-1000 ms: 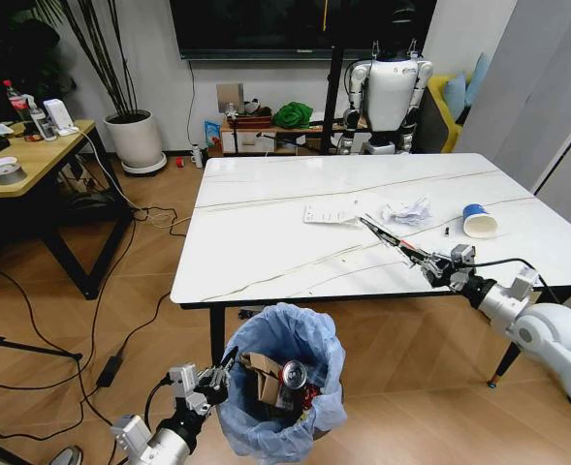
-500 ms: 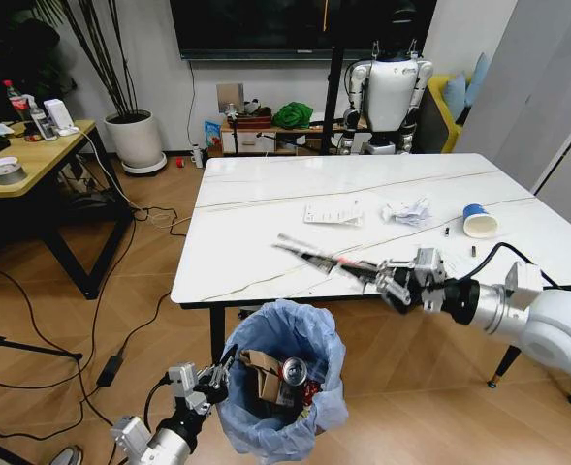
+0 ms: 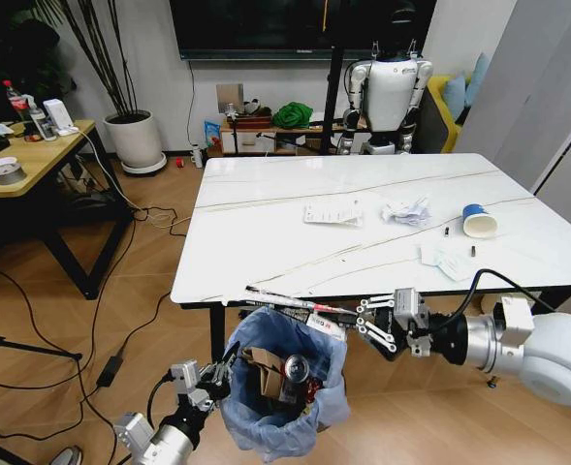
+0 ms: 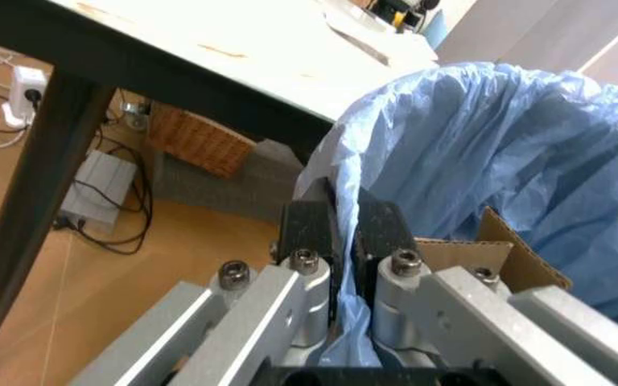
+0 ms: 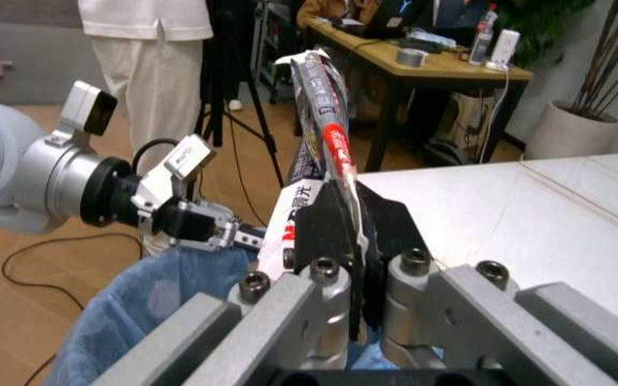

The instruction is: Pick up the trash bin and place the trash from the table into it.

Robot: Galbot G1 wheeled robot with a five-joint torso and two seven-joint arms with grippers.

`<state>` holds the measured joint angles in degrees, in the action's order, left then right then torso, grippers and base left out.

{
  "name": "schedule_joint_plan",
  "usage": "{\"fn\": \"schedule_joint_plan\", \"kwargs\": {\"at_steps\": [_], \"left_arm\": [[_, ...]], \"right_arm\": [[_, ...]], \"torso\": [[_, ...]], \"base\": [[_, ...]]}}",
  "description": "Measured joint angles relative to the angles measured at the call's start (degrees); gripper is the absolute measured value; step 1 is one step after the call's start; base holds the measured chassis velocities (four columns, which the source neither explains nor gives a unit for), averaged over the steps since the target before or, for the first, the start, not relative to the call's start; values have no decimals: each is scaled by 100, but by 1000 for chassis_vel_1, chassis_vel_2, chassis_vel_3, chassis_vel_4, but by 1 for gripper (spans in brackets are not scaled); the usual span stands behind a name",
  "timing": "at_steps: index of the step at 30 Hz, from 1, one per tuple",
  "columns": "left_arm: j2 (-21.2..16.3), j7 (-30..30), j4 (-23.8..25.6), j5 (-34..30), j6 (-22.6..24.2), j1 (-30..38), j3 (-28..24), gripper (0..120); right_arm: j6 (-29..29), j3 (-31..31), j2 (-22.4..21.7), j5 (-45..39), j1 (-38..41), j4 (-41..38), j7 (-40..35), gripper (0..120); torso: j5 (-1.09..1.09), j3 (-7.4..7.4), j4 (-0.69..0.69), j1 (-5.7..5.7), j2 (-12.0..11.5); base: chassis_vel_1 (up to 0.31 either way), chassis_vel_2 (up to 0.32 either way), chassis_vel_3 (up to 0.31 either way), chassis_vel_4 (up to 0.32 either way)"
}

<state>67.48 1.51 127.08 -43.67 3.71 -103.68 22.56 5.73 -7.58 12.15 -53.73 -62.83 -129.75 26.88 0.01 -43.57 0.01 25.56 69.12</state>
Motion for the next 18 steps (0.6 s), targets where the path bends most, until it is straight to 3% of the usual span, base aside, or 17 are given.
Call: {"fn": "schedule_joint_plan", "kwargs": {"at_steps": [10,18], "left_arm": [[-79,9,-56,-92,39,28,-35,0],[-101,7,-108,-123,50,61,-35,0]], "right_arm": [[62,732,577,224,351,527,255,0],[58,846,588,396,368,680,357,0]], "torso": [[0,0,0,0,0],[-1,0,0,0,0]], "base": [[0,0,0,0],[0,0,0,0]]}}
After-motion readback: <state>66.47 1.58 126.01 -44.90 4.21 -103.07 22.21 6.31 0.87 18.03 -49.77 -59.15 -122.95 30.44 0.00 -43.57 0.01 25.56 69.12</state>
